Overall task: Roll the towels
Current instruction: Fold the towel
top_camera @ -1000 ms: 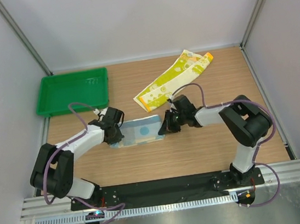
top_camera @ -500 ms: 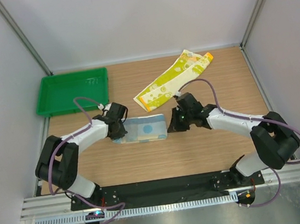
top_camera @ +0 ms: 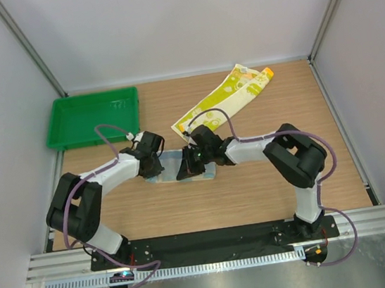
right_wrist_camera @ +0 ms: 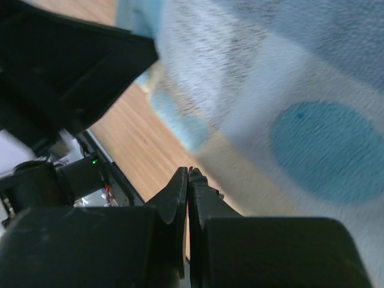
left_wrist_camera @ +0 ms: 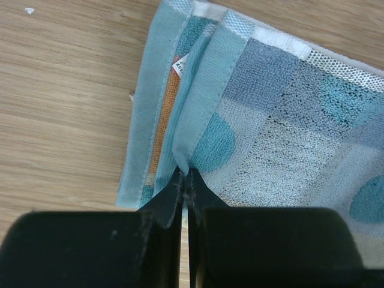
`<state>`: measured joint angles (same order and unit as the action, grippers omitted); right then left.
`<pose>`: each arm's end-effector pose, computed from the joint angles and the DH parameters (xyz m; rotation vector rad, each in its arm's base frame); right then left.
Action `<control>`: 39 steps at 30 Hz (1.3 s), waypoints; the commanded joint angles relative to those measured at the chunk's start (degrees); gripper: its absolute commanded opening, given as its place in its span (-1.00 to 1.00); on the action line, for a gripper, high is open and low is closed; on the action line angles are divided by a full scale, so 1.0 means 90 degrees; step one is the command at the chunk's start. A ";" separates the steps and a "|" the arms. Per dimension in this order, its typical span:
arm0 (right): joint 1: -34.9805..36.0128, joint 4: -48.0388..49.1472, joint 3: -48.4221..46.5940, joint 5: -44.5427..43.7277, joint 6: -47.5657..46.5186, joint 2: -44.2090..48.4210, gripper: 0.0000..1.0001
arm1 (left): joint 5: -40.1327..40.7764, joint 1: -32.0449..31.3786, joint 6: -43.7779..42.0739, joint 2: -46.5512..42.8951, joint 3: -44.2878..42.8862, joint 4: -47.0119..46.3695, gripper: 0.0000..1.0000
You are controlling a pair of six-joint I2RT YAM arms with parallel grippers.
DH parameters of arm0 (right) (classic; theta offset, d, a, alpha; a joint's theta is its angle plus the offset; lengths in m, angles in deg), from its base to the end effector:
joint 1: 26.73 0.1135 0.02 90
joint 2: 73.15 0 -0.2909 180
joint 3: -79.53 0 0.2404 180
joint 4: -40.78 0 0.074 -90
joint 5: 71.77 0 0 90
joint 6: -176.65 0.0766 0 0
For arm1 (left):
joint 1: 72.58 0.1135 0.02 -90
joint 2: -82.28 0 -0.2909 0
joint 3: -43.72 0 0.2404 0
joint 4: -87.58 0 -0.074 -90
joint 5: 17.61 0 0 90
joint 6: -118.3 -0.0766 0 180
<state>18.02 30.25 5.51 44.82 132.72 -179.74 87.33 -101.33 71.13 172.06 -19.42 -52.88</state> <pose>0.2668 0.3128 0.1655 -0.2371 2.6094 1.2376 0.2669 -0.1239 0.1612 -0.3982 2.6257 -0.0451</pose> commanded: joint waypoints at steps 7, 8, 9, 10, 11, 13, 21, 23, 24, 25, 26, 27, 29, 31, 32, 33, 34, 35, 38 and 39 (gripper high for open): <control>-0.0255 0.1574 0.0182 0.0541 0.0555 -0.0833 -0.98 | 0.0059 -0.0028 -0.0071 -0.0092 0.0273 -0.0306 -0.99; -0.0352 0.1837 0.0261 0.0629 0.0614 -0.0872 -0.98 | 0.0059 -0.0028 -0.0100 -0.0083 0.0283 -0.0335 -0.99; -0.0450 0.2004 0.0368 0.0852 0.0663 -0.0891 -0.98 | 0.0069 -0.0018 -0.0130 -0.0073 0.0292 -0.0355 -1.00; -0.0528 0.2189 0.0562 0.0990 0.0721 -0.0911 -0.98 | 0.0078 -0.0028 -0.0188 -0.0054 0.0292 -0.0365 -0.99; -0.0722 0.2481 0.0661 0.1078 0.0770 -0.0940 -0.98 | 0.0088 -0.0018 -0.0217 -0.0044 0.0292 -0.0375 -0.99; -0.0909 0.2785 0.0953 0.1381 0.0878 -0.0950 -0.98 | 0.0137 -0.0018 -0.0256 0.0005 0.0263 -0.0365 -0.99; -0.1192 0.2777 0.1833 0.1586 0.0566 -0.0452 -0.98 | 0.0313 0.0031 -0.0423 0.0083 0.0156 -0.0355 -0.99; -0.1271 0.2719 0.2058 0.1645 0.0458 -0.0345 -0.98 | 0.0381 0.0031 -0.0452 0.0142 0.0059 -0.0297 -1.00; -0.1397 0.2699 0.2145 0.1655 0.0419 -0.0306 -0.98 | 0.0391 0.0021 -0.0481 0.0142 0.0048 -0.0268 -0.99; -0.1466 0.2689 0.2330 0.1665 0.0371 -0.0180 -0.98 | 0.0401 0.0031 -0.0501 0.0142 0.0039 -0.0258 -0.99; -0.1525 0.2670 0.2400 0.1713 0.0331 -0.0111 -0.98 | 0.0420 0.0021 -0.0540 0.0113 0.0038 -0.0257 -1.00; -0.1574 0.2641 0.2458 0.1733 0.0302 -0.0014 -0.98 | 0.0430 0.0031 -0.0559 0.0113 0.0038 -0.0257 -1.00; -0.1594 0.2108 0.2449 0.1685 0.0020 0.0336 -0.98 | 0.0459 0.0021 -0.0589 0.0103 0.0029 -0.0258 -1.00; -0.1603 0.1782 0.2400 0.1665 -0.0127 0.0669 -0.98 | 0.0459 0.0021 -0.0638 0.0074 -0.0010 -0.0219 -1.00; -0.1594 0.1336 0.2352 0.1616 -0.0350 0.1096 -0.97 | 0.0488 0.0021 -0.0647 0.0016 -0.0030 -0.0160 -0.99; -0.1603 0.1061 0.2303 0.1539 -0.0469 0.1323 -0.91 | 0.0527 0.0011 -0.0628 -0.0033 -0.0049 -0.0111 -0.92; -0.1594 0.0807 0.2206 0.1480 -0.0576 0.1586 -0.87 | 0.0528 0.0011 -0.0628 -0.0082 -0.0107 -0.0063 -0.85; -0.1594 0.0282 0.2147 0.1421 -0.0809 0.2034 -0.81 | 0.0528 0.0011 -0.0628 -0.0131 -0.0137 -0.0014 -0.77; -0.1613 -0.0753 0.1903 0.0982 -0.1065 0.2700 -0.37 | 0.0635 -0.0008 -0.0657 -0.0453 -0.0245 0.0172 -0.05; -0.1623 -0.0951 0.1844 0.0769 -0.1162 0.3079 0.01 | 0.0664 -0.0008 -0.0667 -0.0521 -0.0274 0.0250 0.36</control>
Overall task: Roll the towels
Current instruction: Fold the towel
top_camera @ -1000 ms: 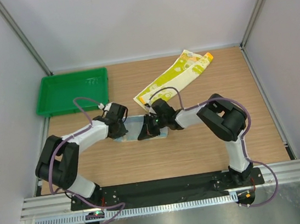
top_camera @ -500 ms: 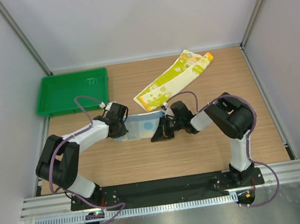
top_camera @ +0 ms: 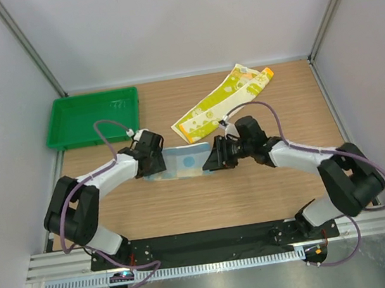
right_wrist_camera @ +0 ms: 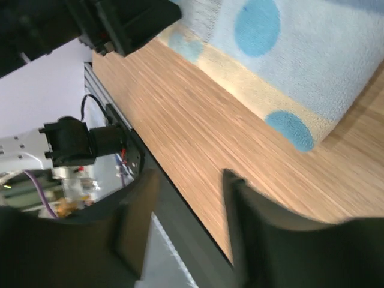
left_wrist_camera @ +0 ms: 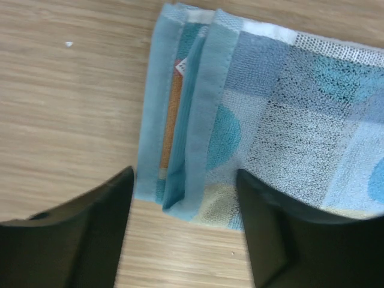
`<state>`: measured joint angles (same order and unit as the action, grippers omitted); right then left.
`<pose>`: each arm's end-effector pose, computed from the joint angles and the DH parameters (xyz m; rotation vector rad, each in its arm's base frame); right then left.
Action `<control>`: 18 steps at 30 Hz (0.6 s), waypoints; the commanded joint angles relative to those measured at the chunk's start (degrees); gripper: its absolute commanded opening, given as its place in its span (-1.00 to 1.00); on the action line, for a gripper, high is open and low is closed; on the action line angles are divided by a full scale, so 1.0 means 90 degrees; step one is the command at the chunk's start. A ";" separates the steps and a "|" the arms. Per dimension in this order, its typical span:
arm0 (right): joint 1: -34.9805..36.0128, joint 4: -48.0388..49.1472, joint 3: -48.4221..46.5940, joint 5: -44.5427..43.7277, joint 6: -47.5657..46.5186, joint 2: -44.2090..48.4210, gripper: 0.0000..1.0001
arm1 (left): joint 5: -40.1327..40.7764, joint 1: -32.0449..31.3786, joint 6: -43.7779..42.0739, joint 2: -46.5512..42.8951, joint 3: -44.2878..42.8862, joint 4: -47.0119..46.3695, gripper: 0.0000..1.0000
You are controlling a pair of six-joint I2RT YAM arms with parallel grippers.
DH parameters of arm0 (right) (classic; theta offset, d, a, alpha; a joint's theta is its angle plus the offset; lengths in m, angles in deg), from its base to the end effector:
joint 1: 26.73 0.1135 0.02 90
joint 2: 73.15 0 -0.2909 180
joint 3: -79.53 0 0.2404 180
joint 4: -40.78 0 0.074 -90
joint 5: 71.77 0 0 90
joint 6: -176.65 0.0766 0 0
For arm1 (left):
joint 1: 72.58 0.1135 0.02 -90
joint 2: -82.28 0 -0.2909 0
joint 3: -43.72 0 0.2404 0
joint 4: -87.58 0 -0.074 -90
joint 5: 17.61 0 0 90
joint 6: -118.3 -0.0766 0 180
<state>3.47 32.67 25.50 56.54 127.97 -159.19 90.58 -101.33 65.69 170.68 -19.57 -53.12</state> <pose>0.2408 0.1951 0.1899 -0.1573 2.4887 1.3629 0.2683 -0.1199 0.1699 -0.2899 2.5839 0.0266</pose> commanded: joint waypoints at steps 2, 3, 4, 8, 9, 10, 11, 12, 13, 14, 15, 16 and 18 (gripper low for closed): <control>-0.0015 -0.1739 -0.0505 -0.0817 -0.0685 0.1082 0.34 | 0.0458 -0.0018 -0.0023 -0.0564 -0.0354 0.0404 0.56; -0.0025 -0.1905 -0.0554 -0.0983 -0.0714 0.1199 0.42 | 0.0526 -0.0018 0.0025 -0.0613 -0.0403 0.0472 0.66; -0.0025 -0.2226 -0.0651 -0.1381 -0.0763 0.1384 0.50 | 0.0691 -0.0028 0.0113 -0.0710 -0.0452 0.0685 0.68; -0.0044 -0.3242 -0.0788 -0.3255 -0.0685 0.1873 0.56 | 0.1840 -0.0844 0.0114 -0.0867 -0.1046 0.1233 0.68; -0.0044 -0.3457 -0.0818 -0.3714 -0.0637 0.2000 0.56 | 0.2106 -0.1071 0.0085 -0.0848 -0.1232 0.1360 0.68; -0.0064 -0.3827 -0.0857 -0.4144 -0.0491 0.2233 0.56 | 0.2322 -0.1344 0.0065 -0.0809 -0.1379 0.1545 0.68; -0.0074 -0.3985 -0.0857 -0.5067 -0.0412 0.2381 0.56 | 0.2682 -0.1559 0.0026 -0.0664 -0.1515 0.1605 0.68; -0.0093 -0.4122 -0.0867 -0.5366 -0.0324 0.2508 0.56 | 0.2763 -0.1986 0.0026 -0.0575 -0.1787 0.1644 0.65; -0.0132 -0.4365 -0.0876 -0.5698 -0.0256 0.2616 0.56 | 0.2783 -0.2165 0.0045 -0.0468 -0.1906 0.1664 0.65; -0.0152 -0.4513 -0.0906 -0.6204 -0.0072 0.2858 0.56 | 0.2764 -0.2331 0.0074 -0.0244 -0.2043 0.1635 0.62; -0.0171 -0.4649 -0.0925 -0.6470 -0.0002 0.2957 0.56 | 0.2783 -0.2700 0.0161 -0.0088 -0.2266 0.1596 0.58; -0.0200 -0.4902 -0.0974 -0.6666 0.0076 0.3074 0.56 | 0.2773 -0.2868 0.0211 0.0040 -0.2394 0.1537 0.58; -0.0220 -0.5070 -0.0994 -0.7145 0.0281 0.3436 0.57 | 0.2696 -0.3200 0.0250 0.0487 -0.2600 0.1216 0.59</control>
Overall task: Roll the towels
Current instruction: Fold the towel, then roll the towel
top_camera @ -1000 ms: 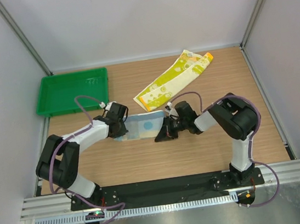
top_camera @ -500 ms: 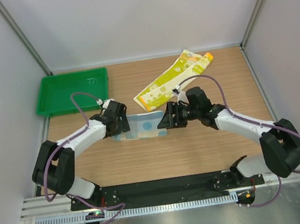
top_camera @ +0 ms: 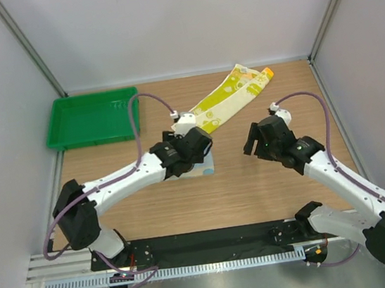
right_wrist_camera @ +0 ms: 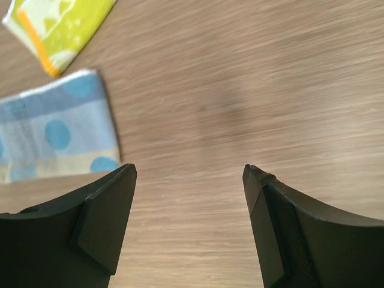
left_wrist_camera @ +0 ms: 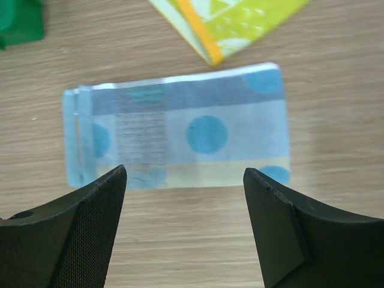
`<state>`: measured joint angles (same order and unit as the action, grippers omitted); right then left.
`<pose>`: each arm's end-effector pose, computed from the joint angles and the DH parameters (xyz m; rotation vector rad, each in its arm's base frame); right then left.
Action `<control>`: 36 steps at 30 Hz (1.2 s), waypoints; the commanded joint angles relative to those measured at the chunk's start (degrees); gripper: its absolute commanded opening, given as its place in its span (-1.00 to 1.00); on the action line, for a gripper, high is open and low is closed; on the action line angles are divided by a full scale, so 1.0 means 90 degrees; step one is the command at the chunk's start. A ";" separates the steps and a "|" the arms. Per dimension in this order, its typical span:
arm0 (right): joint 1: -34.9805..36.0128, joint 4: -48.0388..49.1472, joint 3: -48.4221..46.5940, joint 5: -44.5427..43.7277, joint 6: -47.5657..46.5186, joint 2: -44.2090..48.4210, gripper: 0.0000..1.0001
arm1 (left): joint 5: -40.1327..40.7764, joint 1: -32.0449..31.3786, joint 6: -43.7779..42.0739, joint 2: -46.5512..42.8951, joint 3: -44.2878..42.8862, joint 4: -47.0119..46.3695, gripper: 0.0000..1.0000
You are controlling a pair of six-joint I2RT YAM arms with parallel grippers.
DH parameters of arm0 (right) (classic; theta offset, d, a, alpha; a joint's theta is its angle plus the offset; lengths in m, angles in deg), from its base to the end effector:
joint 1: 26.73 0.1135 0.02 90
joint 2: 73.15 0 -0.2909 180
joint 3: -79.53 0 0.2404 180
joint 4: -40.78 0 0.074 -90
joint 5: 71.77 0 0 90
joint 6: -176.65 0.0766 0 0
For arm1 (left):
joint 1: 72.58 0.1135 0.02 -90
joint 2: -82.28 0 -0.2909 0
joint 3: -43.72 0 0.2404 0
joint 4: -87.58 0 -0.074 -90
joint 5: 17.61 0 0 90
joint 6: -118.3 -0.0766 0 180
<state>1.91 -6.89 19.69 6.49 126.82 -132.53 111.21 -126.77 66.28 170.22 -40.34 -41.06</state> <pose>0.1948 0.0886 0.2564 0.3366 2.3736 0.3271 0.2295 -0.2360 0.2781 0.0716 2.2646 0.0426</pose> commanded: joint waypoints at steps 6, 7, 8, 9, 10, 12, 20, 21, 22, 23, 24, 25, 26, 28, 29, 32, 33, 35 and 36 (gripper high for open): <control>-0.0116 -0.1182 -0.0542 -0.1839 0.0440 0.0816 0.61 | 0.0032 -0.0970 0.0185 0.1965 -0.1406 -0.0292 0.56; -0.0107 -0.1289 -0.0562 -0.1820 0.0421 0.0797 0.61 | -0.0065 -0.1000 0.0165 0.2325 -0.1513 -0.0292 0.56; -0.0116 -0.1348 -0.0563 -0.1810 0.0430 0.0796 0.61 | -0.0095 -0.1039 0.0165 0.2464 -0.1727 -0.0292 0.56; -0.0116 -0.1388 -0.0572 -0.1800 0.0411 0.0806 0.61 | -0.0115 -0.1049 0.0165 0.2620 -0.1797 -0.0292 0.55; -0.0126 -0.1417 -0.0543 -0.1761 0.0391 0.0864 0.61 | -0.0115 -0.1049 0.0175 0.2824 -0.1875 -0.0292 0.56; -0.0116 -0.1437 -0.0475 -0.1741 0.0381 0.0982 0.61 | -0.0096 -0.1058 0.0243 0.3080 -0.2041 -0.0253 0.53; -0.0116 -0.1330 -0.0504 -0.1576 0.0323 0.0817 0.61 | -0.0115 -0.1068 0.0224 0.3529 -0.2091 -0.0204 0.12; -0.0116 -0.1320 -0.0514 -0.1556 0.0323 0.0787 0.61 | -0.0086 -0.1068 0.0262 0.3539 -0.2071 -0.0194 0.09; -0.0116 -0.1281 -0.0514 -0.1546 0.0323 0.0767 0.61 | -0.0066 -0.1078 0.0282 0.3539 -0.2032 -0.0175 0.05; -0.0126 -0.1252 -0.0514 -0.1537 0.0313 0.0728 0.61 | -0.0057 -0.1088 0.0311 0.3549 -0.2022 -0.0146 0.00; -0.0116 -0.1251 -0.0533 -0.1517 0.0313 0.0689 0.61 | -0.0008 -0.1088 0.0341 0.3568 -0.2003 -0.0107 0.00; -0.0126 -0.1222 -0.0533 -0.1507 0.0303 0.0650 0.61 | 0.0012 -0.1097 0.0389 0.3569 -0.1964 -0.0077 0.00; -0.0126 -0.1203 -0.0543 -0.1507 0.0313 0.0621 0.61 | 0.0031 -0.1098 0.0419 0.3578 -0.1935 -0.0038 -0.05; -0.0126 -0.1154 -0.0563 -0.1468 0.0303 0.0543 0.61 | 0.0051 -0.1098 0.0477 0.3598 -0.1866 0.0001 -0.09; -0.0126 -0.1134 -0.0563 -0.1449 0.0303 0.0523 0.61 | 0.0041 -0.1098 0.0478 0.3598 -0.1847 -0.0009 -0.22; -0.0126 -0.1037 -0.0572 -0.1312 0.0342 0.0426 0.61 | 0.0002 -0.1107 0.0546 0.3598 -0.1749 -0.0009 -0.62; -0.0136 -0.0998 -0.0534 -0.1235 0.0371 0.0425 0.61 | 0.0002 -0.1107 0.0575 0.3579 -0.1700 -0.0009 -0.72; -0.0155 -0.0725 -0.0456 -0.0757 0.0401 0.0318 0.61 | 0.0022 -0.1117 0.0653 0.3491 -0.1506 -0.0067 -0.91; -0.0165 -0.0386 -0.0320 -0.0456 0.0401 0.0289 0.61 | 0.0012 -0.1117 0.0692 0.3413 -0.1427 -0.0096 -0.98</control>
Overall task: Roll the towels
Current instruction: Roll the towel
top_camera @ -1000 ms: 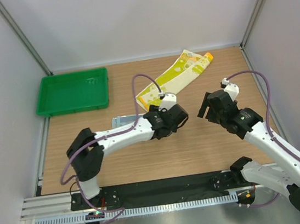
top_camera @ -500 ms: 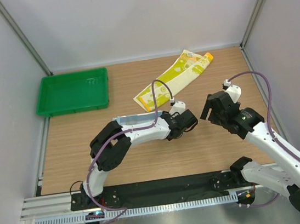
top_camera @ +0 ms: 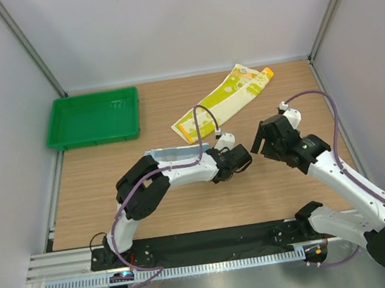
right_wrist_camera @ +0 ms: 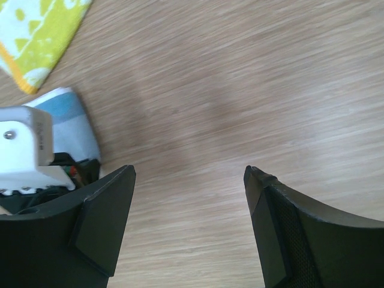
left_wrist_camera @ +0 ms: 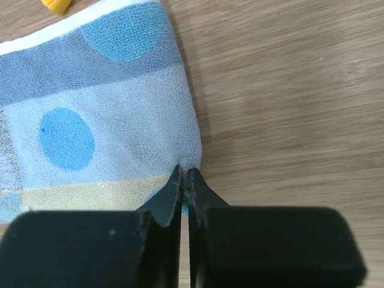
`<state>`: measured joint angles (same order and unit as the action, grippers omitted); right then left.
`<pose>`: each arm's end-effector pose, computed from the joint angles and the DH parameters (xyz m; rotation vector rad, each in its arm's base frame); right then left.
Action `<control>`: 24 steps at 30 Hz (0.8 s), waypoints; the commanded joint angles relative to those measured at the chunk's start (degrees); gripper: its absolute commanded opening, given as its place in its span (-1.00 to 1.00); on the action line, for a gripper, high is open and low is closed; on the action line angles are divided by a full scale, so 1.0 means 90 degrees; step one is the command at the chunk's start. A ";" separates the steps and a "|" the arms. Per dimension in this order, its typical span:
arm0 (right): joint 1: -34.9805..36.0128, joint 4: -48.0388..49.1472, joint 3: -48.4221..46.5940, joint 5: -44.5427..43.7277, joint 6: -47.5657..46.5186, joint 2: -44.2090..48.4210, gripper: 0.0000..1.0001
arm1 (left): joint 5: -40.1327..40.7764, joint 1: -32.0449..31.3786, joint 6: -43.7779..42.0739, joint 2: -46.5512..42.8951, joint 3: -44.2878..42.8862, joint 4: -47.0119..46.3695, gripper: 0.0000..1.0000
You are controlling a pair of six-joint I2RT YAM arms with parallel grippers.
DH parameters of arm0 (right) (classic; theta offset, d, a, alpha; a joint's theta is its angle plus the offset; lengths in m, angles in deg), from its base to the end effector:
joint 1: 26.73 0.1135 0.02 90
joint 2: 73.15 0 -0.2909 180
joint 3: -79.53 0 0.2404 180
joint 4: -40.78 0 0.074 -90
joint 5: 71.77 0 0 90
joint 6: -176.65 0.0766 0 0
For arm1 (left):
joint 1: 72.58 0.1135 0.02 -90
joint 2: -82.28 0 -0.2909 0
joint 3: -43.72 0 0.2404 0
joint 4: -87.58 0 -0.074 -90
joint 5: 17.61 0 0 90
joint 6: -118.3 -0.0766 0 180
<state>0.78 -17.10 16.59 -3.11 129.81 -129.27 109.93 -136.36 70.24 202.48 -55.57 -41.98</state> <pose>0.1795 0.0621 0.2705 0.4809 2.3355 0.1208 0.2336 -0.3687 0.1515 0.3265 2.4068 0.1802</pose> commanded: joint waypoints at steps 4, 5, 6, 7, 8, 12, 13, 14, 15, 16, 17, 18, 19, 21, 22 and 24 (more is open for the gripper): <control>-0.0058 0.1482 0.0319 0.1687 0.0321 -0.0541 0.65 | 0.0106 -0.0109 0.0448 -0.0650 0.0861 -0.0287 -1.00; -0.0058 0.1600 0.0348 0.1872 0.0370 -0.0793 0.68 | 0.0174 -0.0139 0.0526 -0.0854 0.0939 -0.0288 -1.00; -0.0049 0.1911 0.0455 0.1931 0.0400 -0.0922 0.70 | 0.0223 -0.0207 0.0565 -0.0952 0.1133 -0.0297 -0.99; -0.0058 0.2069 0.0495 0.2038 0.0439 -0.1058 0.71 | 0.0272 -0.0227 0.0623 -0.1079 0.1222 -0.0288 -0.99; -0.0058 0.2244 0.0524 0.2291 0.0497 -0.1398 0.71 | 0.0272 -0.0256 0.0682 -0.1293 0.1330 -0.0297 -0.99; -0.0049 0.3259 0.0612 0.3392 0.0741 -0.2288 0.71 | 0.0234 -0.0344 0.0917 -0.1830 0.1799 -0.0501 -0.99; -0.0049 0.3774 0.0632 0.3581 0.0839 -0.2435 0.71 | 0.0224 -0.0373 0.0956 -0.1900 0.1993 -0.0551 -1.00; -0.0058 0.4021 0.0651 0.3766 0.0907 -0.2562 0.71 | 0.0194 -0.0373 0.0985 -0.1997 0.2082 -0.0619 -0.99; -0.0049 0.4584 0.0719 0.4155 0.1072 -0.2844 0.71 | 0.0156 -0.0373 0.1014 -0.2153 0.2170 -0.0716 -0.99; -0.0058 0.4764 0.0739 0.4323 0.1161 -0.2963 0.71 | 0.0136 -0.0373 0.1044 -0.2242 0.2248 -0.0785 -0.99; -0.0049 0.4901 0.0730 0.4431 0.1201 -0.3099 0.70 | 0.0116 -0.0373 0.1044 -0.2310 0.2413 -0.0853 -0.99; -0.0029 0.5250 0.0739 0.4529 0.1288 -0.3255 0.69 | 0.0106 -0.0373 0.1025 -0.2379 0.2482 -0.0922 -0.99; -0.0010 0.5351 0.0749 0.4675 0.1318 -0.3334 0.68 | 0.0068 -0.0373 0.1005 -0.2515 0.2541 -0.1058 -0.99; 0.0039 0.5439 0.0749 0.4705 0.1338 -0.3413 0.66 | 0.0058 -0.0373 0.0985 -0.2613 0.2649 -0.1118 -0.99; 0.0039 0.5488 0.0749 0.4705 0.1328 -0.3490 0.66 | 0.0048 -0.0373 0.0985 -0.2652 0.2659 -0.1156 -0.99; 0.0088 0.5546 0.0749 0.4725 0.1338 -0.3588 0.63 | 0.0019 -0.0373 0.1014 -0.2672 0.2659 -0.1167 -1.00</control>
<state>0.87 26.20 23.01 36.01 140.37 -160.94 109.31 -139.58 77.67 180.52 -31.73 -48.99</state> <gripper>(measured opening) 0.823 0.009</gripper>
